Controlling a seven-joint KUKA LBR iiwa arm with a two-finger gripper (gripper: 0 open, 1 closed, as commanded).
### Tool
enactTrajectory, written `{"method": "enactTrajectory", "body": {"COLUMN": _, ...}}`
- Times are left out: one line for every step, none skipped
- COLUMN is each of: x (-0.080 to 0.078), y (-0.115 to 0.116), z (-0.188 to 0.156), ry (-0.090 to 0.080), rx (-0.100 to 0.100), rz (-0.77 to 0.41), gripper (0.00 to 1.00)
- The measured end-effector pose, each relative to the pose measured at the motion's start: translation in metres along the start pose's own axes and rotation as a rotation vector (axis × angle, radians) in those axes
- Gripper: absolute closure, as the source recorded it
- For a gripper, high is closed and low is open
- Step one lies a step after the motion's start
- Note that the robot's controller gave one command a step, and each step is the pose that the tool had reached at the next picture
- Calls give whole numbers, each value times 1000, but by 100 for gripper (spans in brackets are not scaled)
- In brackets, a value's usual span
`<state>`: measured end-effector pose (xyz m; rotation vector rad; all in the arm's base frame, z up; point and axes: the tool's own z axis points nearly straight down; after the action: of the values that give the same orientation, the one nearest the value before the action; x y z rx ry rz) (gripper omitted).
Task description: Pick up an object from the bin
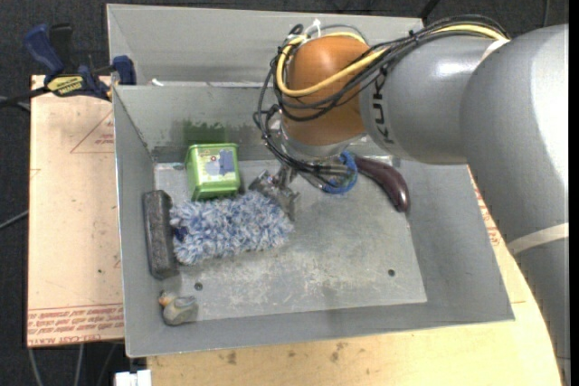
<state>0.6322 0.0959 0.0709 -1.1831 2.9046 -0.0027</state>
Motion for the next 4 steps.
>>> {"method": "enactTrajectory", "body": {"x": 6, "y": 4, "z": -127, "ry": 0, "rx": -2, "rz": -3, "gripper": 100}}
{"method": "enactTrajectory", "body": {"x": 6, "y": 4, "z": -127, "ry": 0, "rx": -3, "rz": -3, "gripper": 100}}
{"method": "enactTrajectory", "body": {"x": -3, "y": 12, "z": -98, "ry": -4, "rx": 3, "rz": -58, "gripper": 100}}
{"method": "enactTrajectory", "body": {"x": 0, "y": 22, "z": -121, "ry": 9, "rx": -10, "rz": -111, "gripper": 100}}
